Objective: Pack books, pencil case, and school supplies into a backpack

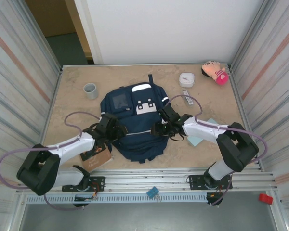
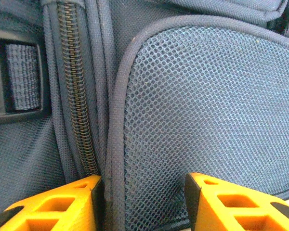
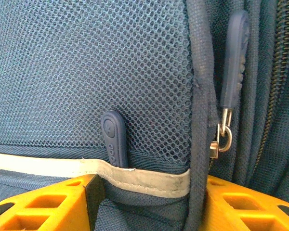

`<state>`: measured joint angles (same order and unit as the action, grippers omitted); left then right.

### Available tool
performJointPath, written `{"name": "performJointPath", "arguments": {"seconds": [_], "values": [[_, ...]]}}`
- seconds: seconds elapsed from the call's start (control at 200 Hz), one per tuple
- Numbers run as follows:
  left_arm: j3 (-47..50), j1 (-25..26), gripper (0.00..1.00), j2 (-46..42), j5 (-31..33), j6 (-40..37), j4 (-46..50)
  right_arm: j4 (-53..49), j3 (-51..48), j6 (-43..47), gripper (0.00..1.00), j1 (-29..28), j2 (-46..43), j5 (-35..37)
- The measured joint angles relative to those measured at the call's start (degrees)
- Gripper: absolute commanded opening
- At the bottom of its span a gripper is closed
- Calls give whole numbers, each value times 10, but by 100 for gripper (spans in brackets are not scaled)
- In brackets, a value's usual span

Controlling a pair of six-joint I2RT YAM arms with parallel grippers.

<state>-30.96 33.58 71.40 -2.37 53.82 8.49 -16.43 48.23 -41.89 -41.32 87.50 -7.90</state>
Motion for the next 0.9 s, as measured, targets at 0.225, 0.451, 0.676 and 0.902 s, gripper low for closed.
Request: {"name": "performJointPath", "arguments": {"seconds": [0.225, 0.451, 0.676, 0.902], "values": [[-38, 14, 62, -94, 10, -41, 97, -30, -14, -11, 61, -2, -120, 8], [-116, 14, 64, -165, 15, -201, 100, -42, -14, -7, 64, 86, -266, -18], [-182, 25, 63, -93, -67, -459, 96, -41, -47, 1, 63, 187, -326, -83], [-272, 106, 72, 68, -103, -703, 139, -24, -94, 3, 63, 204, -326, -119]]}}
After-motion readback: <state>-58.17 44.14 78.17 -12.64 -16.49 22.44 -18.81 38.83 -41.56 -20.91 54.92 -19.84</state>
